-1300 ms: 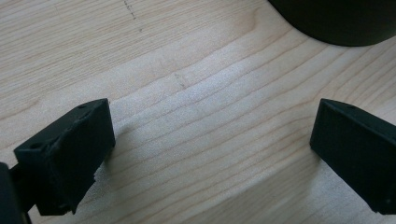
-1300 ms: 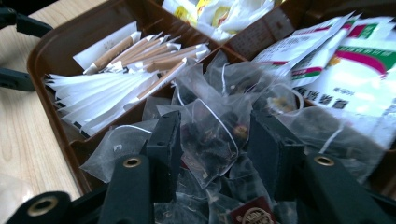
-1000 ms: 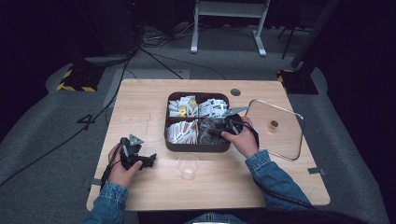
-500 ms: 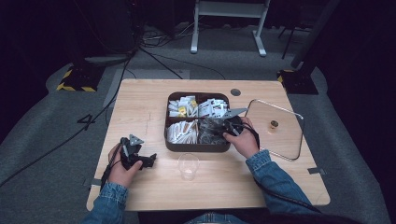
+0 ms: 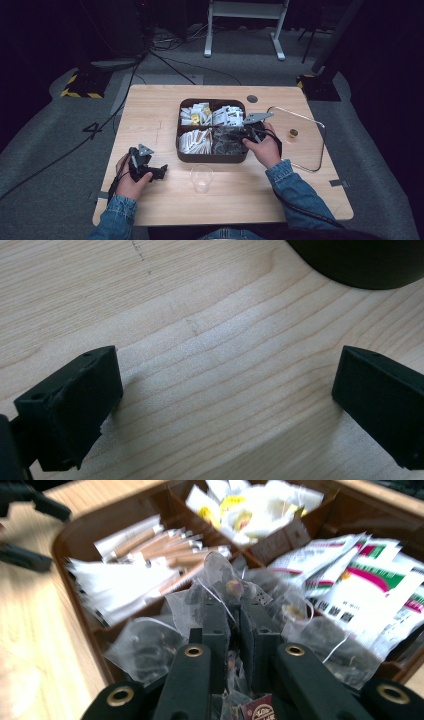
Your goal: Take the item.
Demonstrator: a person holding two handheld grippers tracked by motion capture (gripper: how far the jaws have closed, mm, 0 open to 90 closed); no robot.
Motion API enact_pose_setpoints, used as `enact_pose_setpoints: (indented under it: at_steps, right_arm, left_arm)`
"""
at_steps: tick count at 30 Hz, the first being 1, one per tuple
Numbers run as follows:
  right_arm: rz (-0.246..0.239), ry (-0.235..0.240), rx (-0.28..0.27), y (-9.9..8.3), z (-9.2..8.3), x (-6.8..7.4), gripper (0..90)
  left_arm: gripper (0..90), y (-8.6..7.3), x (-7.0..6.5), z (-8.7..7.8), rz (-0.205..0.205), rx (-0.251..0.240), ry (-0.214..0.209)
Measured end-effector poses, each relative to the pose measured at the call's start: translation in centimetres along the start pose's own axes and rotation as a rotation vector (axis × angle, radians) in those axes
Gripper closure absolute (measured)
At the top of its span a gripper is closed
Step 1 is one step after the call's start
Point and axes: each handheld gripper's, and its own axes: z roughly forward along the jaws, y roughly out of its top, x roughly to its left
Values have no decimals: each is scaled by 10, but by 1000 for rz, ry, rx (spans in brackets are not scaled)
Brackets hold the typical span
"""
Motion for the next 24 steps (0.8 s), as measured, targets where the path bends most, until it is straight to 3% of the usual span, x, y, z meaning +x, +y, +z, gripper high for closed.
enact_pose_setpoints:
  at_steps: [10, 14, 24]
  right_arm:
    - [20, 20, -96, 9, -24, 4, 827]
    - [28, 52, -140, 13, -33, 9, 827]
    - [-11, 86, -168, 20, -43, 28, 827]
  left_arm:
    - [1, 1, 0, 1, 2, 0, -2]
    - [2, 1, 0, 1, 2, -1, -2]
    - [2, 0, 1, 0, 9, 0, -9]
